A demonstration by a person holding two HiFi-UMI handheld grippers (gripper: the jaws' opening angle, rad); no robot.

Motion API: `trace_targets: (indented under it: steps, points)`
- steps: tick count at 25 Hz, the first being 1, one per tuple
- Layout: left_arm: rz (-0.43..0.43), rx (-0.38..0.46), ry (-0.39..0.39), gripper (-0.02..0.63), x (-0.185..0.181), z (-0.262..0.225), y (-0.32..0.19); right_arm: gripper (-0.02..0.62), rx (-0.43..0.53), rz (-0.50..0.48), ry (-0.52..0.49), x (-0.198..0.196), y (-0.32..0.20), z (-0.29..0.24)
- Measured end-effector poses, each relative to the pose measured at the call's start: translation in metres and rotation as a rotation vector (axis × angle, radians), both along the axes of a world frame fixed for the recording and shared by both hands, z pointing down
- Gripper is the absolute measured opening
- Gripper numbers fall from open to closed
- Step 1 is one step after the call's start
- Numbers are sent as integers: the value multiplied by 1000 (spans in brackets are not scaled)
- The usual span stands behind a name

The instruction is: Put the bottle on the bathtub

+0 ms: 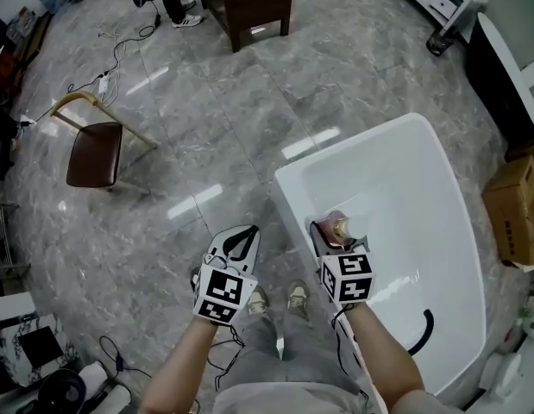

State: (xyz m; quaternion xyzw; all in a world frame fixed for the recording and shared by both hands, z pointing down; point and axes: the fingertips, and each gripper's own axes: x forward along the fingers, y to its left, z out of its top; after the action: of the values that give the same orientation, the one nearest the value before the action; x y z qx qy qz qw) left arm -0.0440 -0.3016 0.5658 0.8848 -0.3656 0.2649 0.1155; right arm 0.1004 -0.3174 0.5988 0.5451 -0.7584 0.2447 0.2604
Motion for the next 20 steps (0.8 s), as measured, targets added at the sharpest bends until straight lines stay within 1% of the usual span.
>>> trace_targets:
  steps: [3,10,16,20]
  points:
    - [-14,-40,6,20,3,29,1,249,-9,18,-16,5,-5,24]
    - [-47,-72,22,20,7,66,-8,249,-26,17,4,12,-11,80]
    - [-39,-109,14,21,8,102,-9,249,-27,26,5,14,-17,117]
    - [-39,-131,16,20,5,117,-10,250,-38,37,10,14,-19,133]
